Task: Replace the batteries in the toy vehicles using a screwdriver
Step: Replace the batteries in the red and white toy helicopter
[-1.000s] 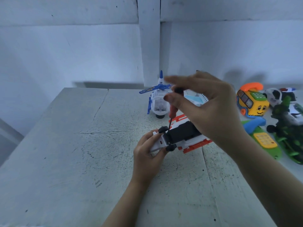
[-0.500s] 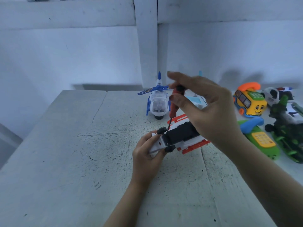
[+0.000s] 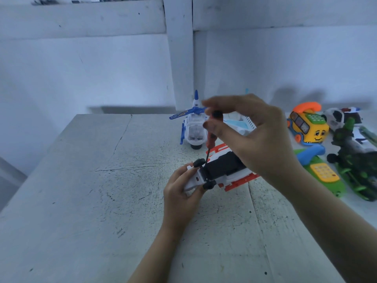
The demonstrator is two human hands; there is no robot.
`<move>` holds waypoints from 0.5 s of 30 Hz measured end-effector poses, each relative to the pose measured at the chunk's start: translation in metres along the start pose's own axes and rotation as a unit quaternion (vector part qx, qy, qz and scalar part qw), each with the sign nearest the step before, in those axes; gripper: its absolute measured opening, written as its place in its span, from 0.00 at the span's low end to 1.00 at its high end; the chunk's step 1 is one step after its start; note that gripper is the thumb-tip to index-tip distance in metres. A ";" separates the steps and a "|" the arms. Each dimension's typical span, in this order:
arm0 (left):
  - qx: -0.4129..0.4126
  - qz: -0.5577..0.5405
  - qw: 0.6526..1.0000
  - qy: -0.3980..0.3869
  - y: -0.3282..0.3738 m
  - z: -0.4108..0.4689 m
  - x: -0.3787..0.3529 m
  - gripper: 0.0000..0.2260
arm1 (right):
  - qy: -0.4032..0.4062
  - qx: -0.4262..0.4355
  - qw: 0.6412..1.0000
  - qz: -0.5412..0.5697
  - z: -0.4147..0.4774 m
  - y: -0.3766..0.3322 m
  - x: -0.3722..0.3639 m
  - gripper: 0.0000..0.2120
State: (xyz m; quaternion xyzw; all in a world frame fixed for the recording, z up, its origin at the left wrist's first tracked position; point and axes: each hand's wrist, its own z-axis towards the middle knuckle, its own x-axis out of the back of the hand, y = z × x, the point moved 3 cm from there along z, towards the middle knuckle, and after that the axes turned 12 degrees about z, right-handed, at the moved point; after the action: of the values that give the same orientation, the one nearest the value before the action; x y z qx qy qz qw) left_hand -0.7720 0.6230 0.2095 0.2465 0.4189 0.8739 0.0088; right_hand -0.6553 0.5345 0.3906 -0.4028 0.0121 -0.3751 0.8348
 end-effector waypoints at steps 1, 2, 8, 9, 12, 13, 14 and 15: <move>-0.002 -0.001 1.000 0.002 0.001 0.000 0.000 0.19 | -0.012 -0.012 1.000 0.010 0.000 0.001 0.000 0.12; -0.004 0.002 1.000 0.003 0.001 0.000 0.001 0.19 | -0.022 -0.013 1.000 0.010 0.000 0.002 -0.001 0.12; -0.005 0.004 1.000 0.000 0.002 0.000 0.001 0.19 | -0.014 0.029 0.999 -0.044 -0.005 0.004 -0.003 0.13; -0.006 0.004 1.000 0.000 0.003 0.000 0.001 0.19 | -0.002 0.031 0.999 -0.043 -0.005 0.003 -0.002 0.13; -0.007 0.012 1.000 0.004 0.003 0.000 0.001 0.19 | 0.014 0.032 0.998 -0.046 -0.004 0.002 -0.001 0.12; -0.006 0.013 1.000 0.007 0.002 0.000 0.001 0.19 | 0.013 0.025 0.999 -0.044 -0.004 0.002 -0.001 0.12; -0.003 0.015 1.000 0.009 0.002 -0.001 0.001 0.19 | 0.007 0.017 0.999 -0.039 -0.004 0.003 0.000 0.12; -0.001 0.018 1.000 0.010 0.002 0.000 0.001 0.19 | 0.001 0.010 0.999 -0.033 -0.004 0.004 0.000 0.11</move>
State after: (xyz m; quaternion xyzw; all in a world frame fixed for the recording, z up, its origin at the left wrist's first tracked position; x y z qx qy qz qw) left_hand -0.7724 0.6218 0.2108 0.2453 0.4139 0.8766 -0.0104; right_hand -0.6541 0.5334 0.3853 -0.3946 -0.0042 -0.4034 0.8256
